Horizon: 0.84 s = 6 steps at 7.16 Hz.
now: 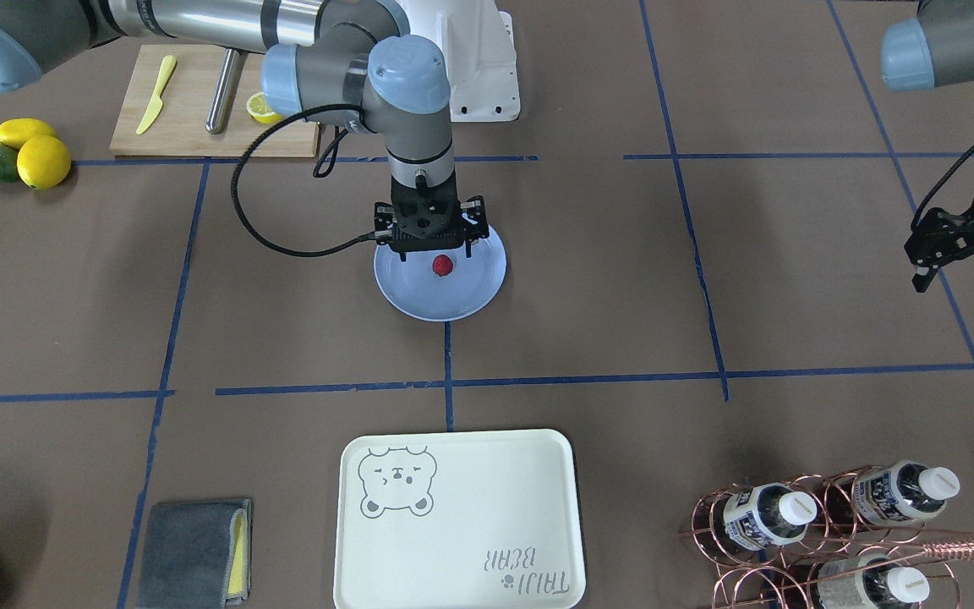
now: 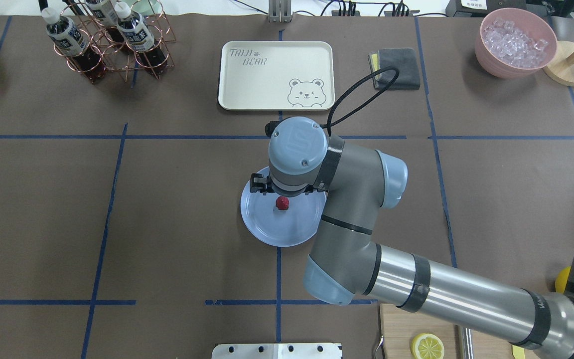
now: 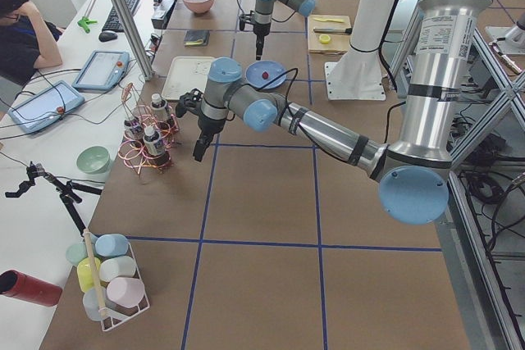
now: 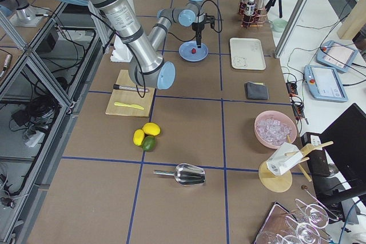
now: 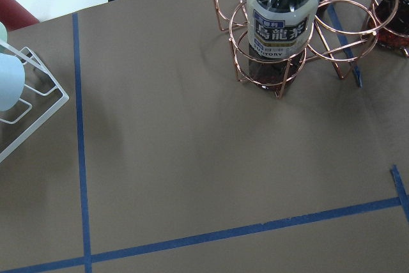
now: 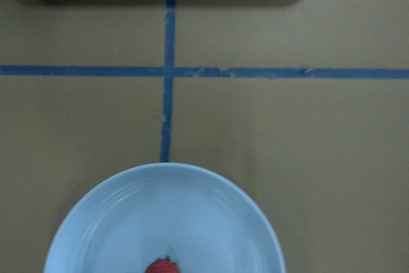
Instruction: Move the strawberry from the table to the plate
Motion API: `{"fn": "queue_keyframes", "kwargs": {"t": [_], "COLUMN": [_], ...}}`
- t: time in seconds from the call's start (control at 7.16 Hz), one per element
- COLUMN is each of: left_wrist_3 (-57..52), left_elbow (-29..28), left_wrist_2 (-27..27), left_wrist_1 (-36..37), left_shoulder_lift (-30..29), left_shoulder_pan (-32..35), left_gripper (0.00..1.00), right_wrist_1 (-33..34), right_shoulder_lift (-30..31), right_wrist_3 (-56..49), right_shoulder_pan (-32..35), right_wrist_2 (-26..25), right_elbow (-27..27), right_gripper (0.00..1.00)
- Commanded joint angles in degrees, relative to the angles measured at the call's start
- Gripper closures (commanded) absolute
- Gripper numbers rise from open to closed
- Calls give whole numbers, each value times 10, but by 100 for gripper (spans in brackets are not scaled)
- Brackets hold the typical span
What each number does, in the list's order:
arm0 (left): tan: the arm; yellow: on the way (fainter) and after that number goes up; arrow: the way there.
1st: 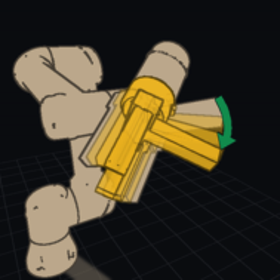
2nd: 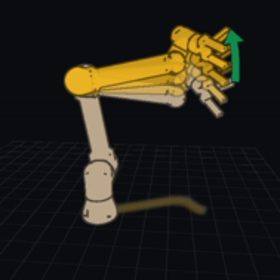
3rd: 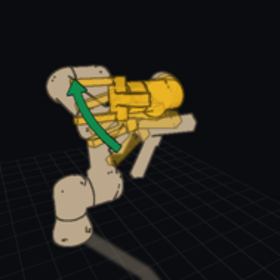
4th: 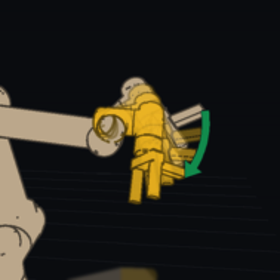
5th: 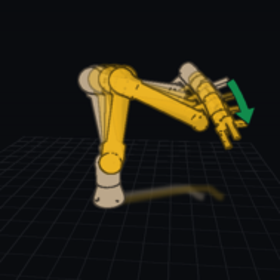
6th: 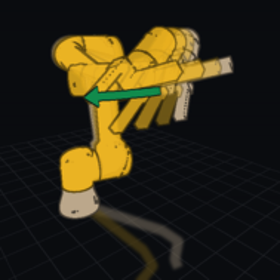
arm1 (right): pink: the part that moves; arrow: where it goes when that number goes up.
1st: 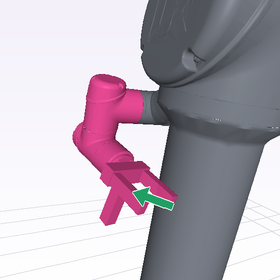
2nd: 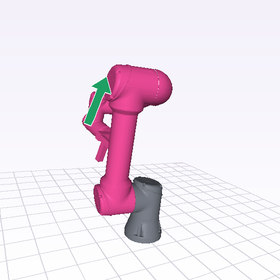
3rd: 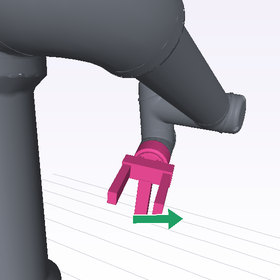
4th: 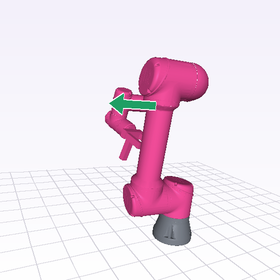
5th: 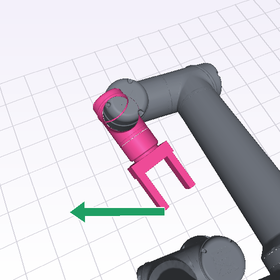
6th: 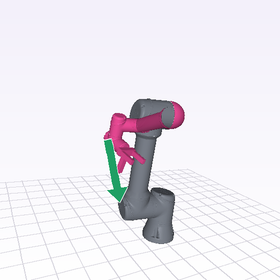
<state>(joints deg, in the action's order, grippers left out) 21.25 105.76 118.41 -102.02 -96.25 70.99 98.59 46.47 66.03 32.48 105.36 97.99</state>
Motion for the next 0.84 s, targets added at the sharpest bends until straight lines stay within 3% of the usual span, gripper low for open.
{"fn": "queue_keyframes", "kwargs": {"t": [0.0,0.14,0.42,0.7], "left_wrist_3": [-109,-156,-279,-316], "left_elbow": [-38,-53,-71,-73], "left_wrist_2": [68,82,116,120], "left_wrist_1": [2,18,118,176], "left_shoulder_lift": [28,37,36,47], "left_shoulder_pan": [61,102,174,212], "left_gripper": [0,0,0,0], "right_wrist_1": [42,42,40,42], "right_shoulder_lift": [59,103,188,284], "right_wrist_3": [-126,-208,-386,-598], "right_shoulder_pan": [114,176,299,418], "right_wrist_2": [88,134,219,268], "right_elbow": [61,79,84,71], "right_gripper": [0,0,0,0]}}
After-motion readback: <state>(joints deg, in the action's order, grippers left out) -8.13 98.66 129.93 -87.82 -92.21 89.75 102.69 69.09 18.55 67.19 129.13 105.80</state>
